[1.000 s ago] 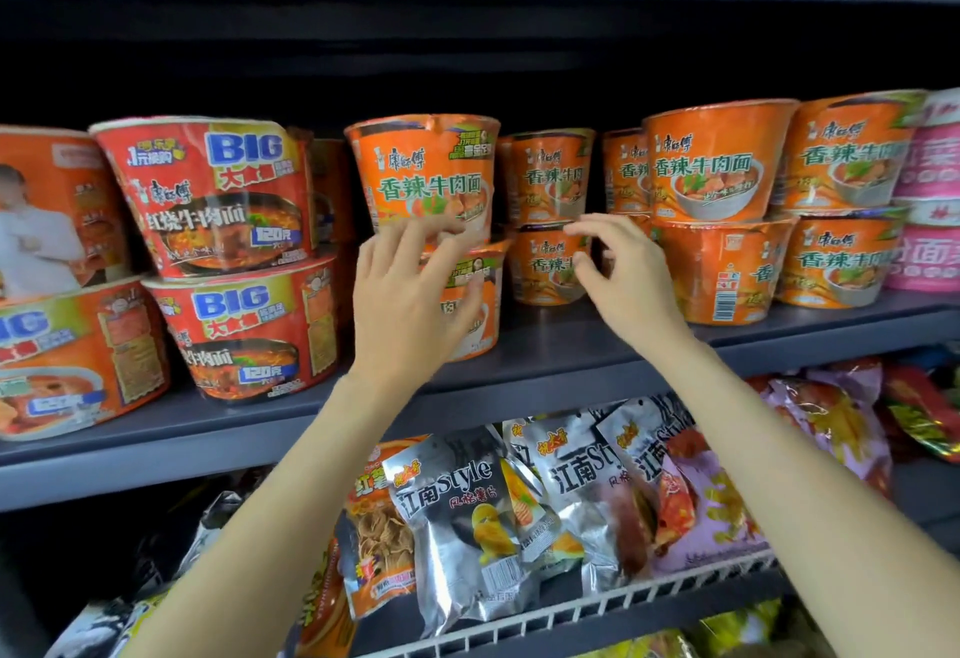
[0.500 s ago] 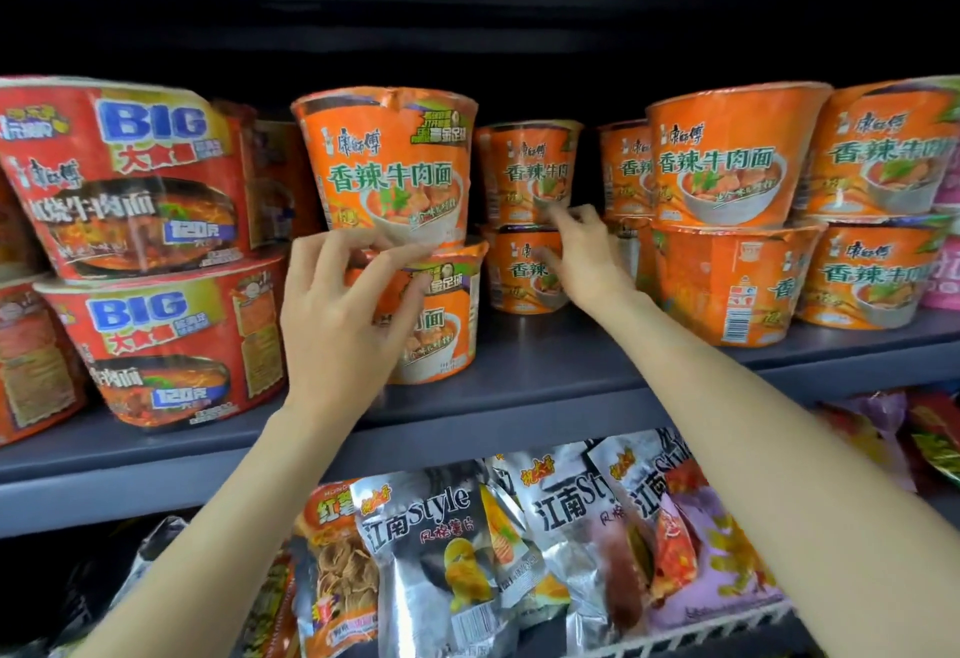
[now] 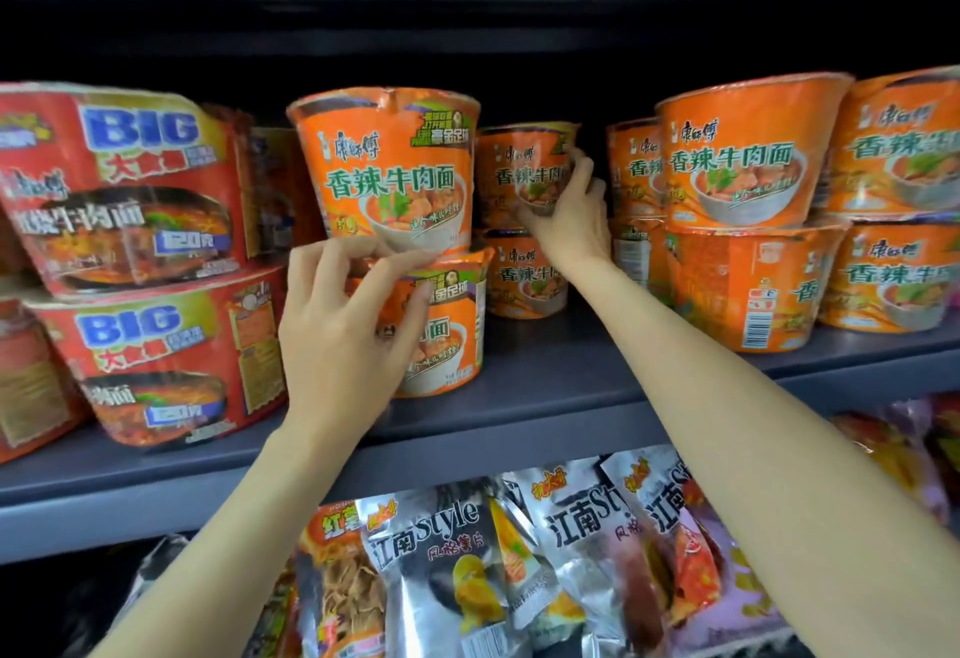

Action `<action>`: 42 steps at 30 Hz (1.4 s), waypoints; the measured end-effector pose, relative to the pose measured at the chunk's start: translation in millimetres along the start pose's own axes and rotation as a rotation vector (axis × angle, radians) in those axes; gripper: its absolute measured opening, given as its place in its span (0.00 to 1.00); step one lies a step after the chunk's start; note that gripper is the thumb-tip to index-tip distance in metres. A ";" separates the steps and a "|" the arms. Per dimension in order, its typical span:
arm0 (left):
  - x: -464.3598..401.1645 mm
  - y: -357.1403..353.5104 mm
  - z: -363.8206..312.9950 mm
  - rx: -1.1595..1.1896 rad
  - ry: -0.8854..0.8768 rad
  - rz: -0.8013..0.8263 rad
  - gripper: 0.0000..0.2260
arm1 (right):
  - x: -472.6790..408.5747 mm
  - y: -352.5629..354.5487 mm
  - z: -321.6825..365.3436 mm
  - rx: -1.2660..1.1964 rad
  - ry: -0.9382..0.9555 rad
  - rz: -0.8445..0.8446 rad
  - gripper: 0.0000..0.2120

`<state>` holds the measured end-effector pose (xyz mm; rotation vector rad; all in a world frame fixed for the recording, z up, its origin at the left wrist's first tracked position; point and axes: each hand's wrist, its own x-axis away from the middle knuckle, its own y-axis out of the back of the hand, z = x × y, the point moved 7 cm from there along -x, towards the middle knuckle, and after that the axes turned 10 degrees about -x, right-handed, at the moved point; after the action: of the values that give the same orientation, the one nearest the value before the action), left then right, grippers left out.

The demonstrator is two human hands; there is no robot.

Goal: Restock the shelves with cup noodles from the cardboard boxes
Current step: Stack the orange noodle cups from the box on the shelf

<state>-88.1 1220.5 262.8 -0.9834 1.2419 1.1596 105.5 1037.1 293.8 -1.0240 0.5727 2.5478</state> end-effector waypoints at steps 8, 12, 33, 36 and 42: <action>0.2 -0.3 1.6 0.008 -0.007 -0.016 0.08 | -15.6 -22.3 -3.6 0.001 -0.092 -0.039 0.58; 0.2 -1.2 1.9 0.005 -0.011 -0.013 0.08 | -19.3 -22.3 -8.3 -0.042 -0.084 0.026 0.56; 2.0 -0.2 -0.7 -0.006 -0.032 -0.013 0.08 | 29.5 -9.6 2.0 0.283 0.038 0.143 0.40; 2.1 1.1 -0.3 -0.010 -0.050 -0.018 0.08 | 59.4 17.6 26.6 0.248 0.227 0.100 0.29; 5.4 16.2 -16.0 -0.044 -0.195 -0.093 0.07 | 134.7 147.8 29.8 0.203 0.467 -0.352 0.15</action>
<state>-107.0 1208.2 256.7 -0.9272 1.0099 1.1839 -69.7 944.8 253.0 -1.5011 0.6811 1.9098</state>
